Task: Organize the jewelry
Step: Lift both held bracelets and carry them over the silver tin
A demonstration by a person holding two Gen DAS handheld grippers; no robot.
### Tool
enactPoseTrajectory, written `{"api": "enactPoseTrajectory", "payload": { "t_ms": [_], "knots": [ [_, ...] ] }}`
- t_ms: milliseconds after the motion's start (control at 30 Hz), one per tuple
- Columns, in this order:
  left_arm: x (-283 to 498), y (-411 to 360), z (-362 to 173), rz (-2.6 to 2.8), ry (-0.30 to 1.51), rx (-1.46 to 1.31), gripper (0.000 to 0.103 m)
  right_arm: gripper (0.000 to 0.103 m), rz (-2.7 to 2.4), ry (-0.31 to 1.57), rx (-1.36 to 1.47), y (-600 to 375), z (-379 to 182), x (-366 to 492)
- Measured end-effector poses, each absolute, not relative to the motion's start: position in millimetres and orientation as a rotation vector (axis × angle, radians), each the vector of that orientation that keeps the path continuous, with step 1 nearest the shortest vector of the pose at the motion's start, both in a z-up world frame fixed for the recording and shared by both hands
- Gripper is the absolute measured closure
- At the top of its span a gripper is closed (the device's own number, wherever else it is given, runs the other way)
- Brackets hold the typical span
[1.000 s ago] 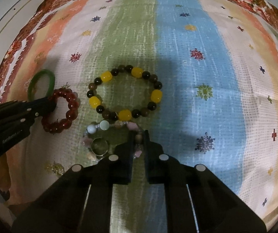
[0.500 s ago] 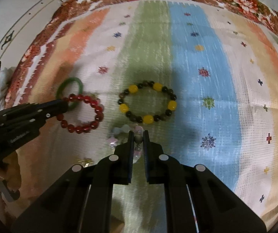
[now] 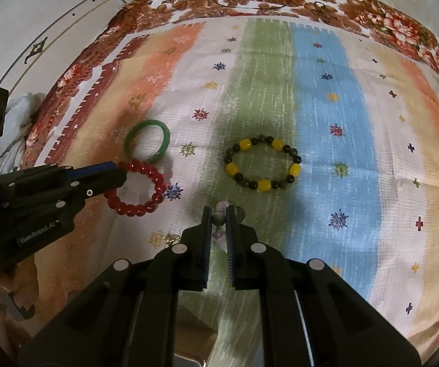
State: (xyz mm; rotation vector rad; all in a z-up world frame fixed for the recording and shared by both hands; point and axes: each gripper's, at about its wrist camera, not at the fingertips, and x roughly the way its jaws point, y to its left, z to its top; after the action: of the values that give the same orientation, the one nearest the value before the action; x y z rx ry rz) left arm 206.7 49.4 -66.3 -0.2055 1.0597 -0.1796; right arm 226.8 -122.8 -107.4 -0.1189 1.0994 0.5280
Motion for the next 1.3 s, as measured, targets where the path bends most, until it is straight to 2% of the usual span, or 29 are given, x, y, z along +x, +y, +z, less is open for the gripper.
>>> {"api": "enactPoseTrajectory", "payload": {
  "t_ms": [1300],
  "knots": [
    [122,43,-7,-0.265,0.909,-0.254,0.090,0.093,0.572,0.929,-0.180,-126,-46,151]
  ]
}}
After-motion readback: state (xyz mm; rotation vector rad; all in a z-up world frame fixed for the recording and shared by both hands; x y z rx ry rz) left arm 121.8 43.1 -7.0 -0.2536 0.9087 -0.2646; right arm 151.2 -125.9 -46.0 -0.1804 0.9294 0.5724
